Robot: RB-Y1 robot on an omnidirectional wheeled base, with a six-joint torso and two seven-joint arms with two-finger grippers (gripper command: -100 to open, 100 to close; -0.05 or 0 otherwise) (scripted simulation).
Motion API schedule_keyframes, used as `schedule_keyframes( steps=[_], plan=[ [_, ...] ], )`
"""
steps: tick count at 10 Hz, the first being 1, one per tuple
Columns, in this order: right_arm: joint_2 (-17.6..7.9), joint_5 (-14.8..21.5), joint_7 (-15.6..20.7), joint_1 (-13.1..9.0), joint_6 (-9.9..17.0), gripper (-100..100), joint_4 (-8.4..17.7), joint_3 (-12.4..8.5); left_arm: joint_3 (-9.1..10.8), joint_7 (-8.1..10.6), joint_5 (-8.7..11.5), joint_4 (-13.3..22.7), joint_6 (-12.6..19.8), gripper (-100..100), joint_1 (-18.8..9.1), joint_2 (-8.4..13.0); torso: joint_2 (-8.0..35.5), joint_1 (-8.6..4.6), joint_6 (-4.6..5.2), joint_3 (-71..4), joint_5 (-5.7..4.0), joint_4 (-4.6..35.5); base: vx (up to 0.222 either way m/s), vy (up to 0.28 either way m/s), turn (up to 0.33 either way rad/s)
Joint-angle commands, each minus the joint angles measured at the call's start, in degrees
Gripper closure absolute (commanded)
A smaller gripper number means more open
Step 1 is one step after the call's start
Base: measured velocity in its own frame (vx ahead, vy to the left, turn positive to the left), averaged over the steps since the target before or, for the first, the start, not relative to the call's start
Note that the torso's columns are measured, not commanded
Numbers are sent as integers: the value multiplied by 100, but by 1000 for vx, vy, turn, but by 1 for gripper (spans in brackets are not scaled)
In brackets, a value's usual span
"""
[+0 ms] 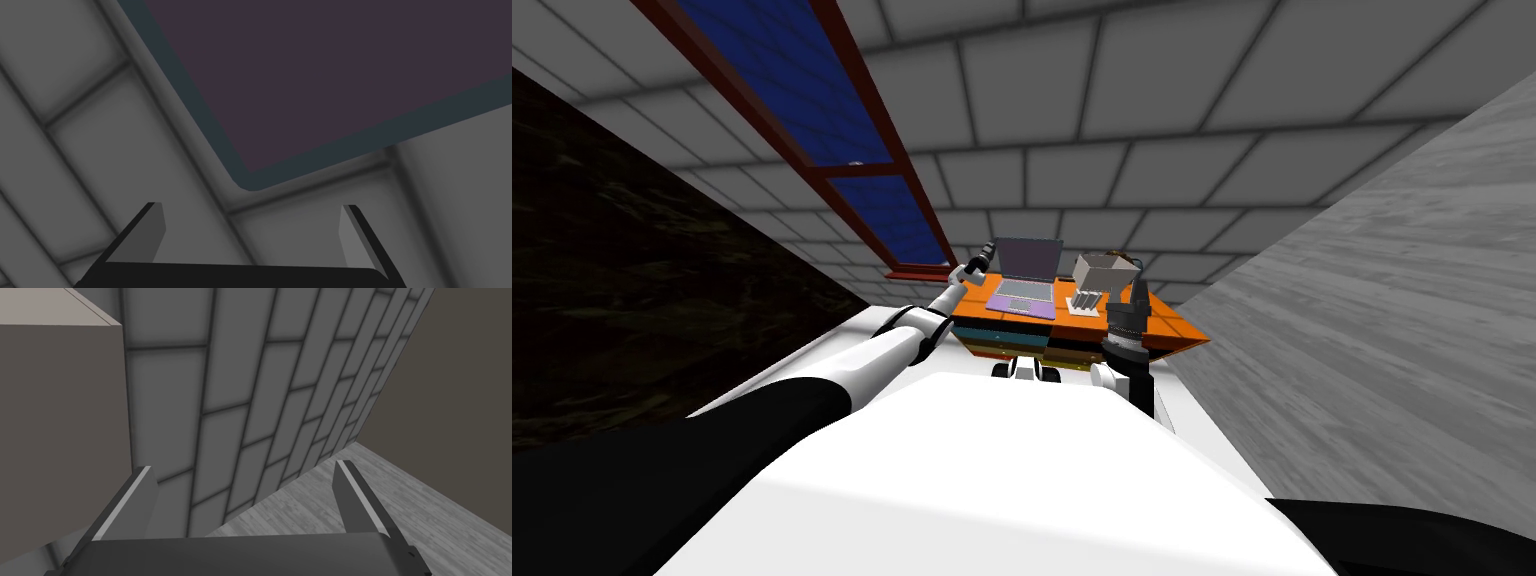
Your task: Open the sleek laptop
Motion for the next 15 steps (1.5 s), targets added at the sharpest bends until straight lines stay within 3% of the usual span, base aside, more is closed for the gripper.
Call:
schedule_keyframes(
  steps=[1, 15],
  plan=[
    [0, 0, 0, 0, 0, 0, 0, 0, -78, 65, 27, 58, 310, -100, -168, 48, -1, 0, 1, -1, 0, 0, 2, 39, -56],
    [0, 0, 0, 0, 0, 0, 0, 0, -477, 396, 166, 314, 1937, -100, -1029, 302, -1, 2, -1, -1, 0, 0, -4, 37, -60]
  ],
)
